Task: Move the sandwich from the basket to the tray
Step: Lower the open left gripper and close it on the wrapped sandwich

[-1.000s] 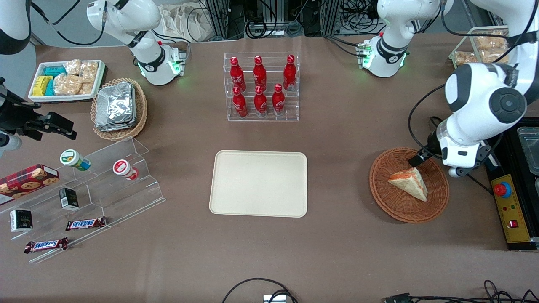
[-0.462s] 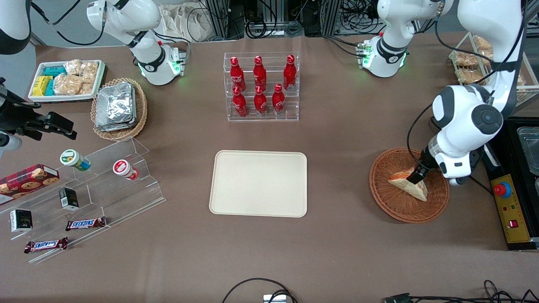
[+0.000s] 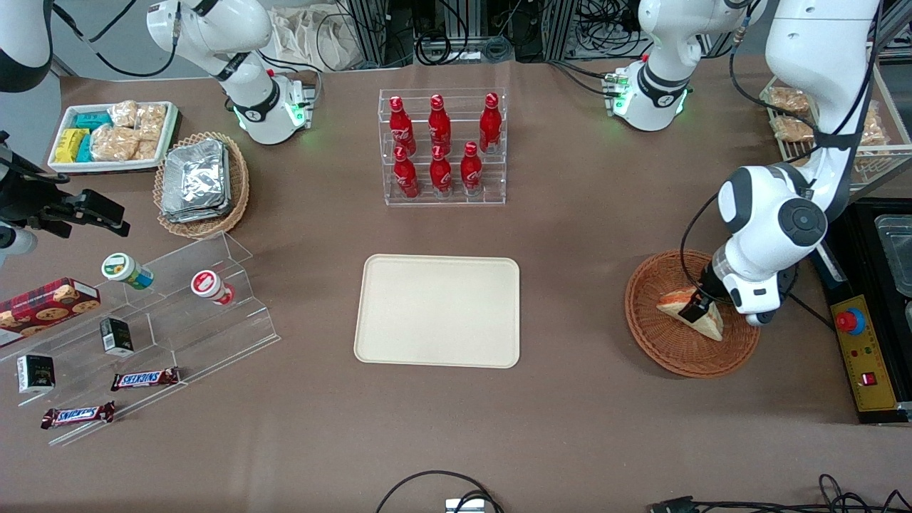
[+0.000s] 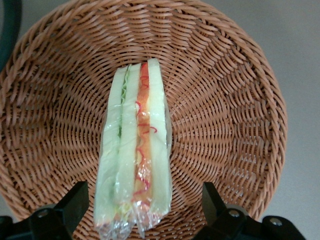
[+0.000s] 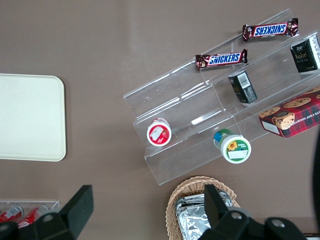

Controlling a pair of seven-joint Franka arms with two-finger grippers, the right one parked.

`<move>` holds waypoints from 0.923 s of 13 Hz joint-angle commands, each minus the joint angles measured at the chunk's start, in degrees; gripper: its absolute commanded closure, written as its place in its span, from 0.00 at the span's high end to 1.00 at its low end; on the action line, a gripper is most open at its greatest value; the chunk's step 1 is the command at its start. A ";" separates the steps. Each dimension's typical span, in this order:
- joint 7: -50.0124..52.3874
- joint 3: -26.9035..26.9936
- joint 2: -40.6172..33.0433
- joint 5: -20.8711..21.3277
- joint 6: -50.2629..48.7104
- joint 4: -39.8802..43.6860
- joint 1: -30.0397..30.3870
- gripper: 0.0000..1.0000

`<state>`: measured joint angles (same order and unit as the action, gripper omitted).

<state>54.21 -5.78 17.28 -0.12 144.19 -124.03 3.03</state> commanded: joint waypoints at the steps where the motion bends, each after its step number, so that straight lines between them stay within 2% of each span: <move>1: 0.72 -0.11 1.17 -0.32 1.26 0.72 0.22 0.98; 3: 0.90 -0.11 1.17 -0.32 1.27 0.72 0.57 0.89; 6: 2.92 -0.02 1.00 -0.23 1.35 0.81 0.57 0.65; 8: 4.06 -0.02 1.08 -0.14 1.35 0.81 0.57 0.43; 10: 4.94 -0.10 0.74 0.03 1.35 0.81 0.57 0.09; 11: 5.03 -0.11 0.21 0.29 1.27 0.90 0.57 0.00; 12: 4.94 -0.11 -0.84 0.47 0.74 1.16 0.57 0.00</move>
<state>57.92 -5.66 18.05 -0.11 145.27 -123.50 3.42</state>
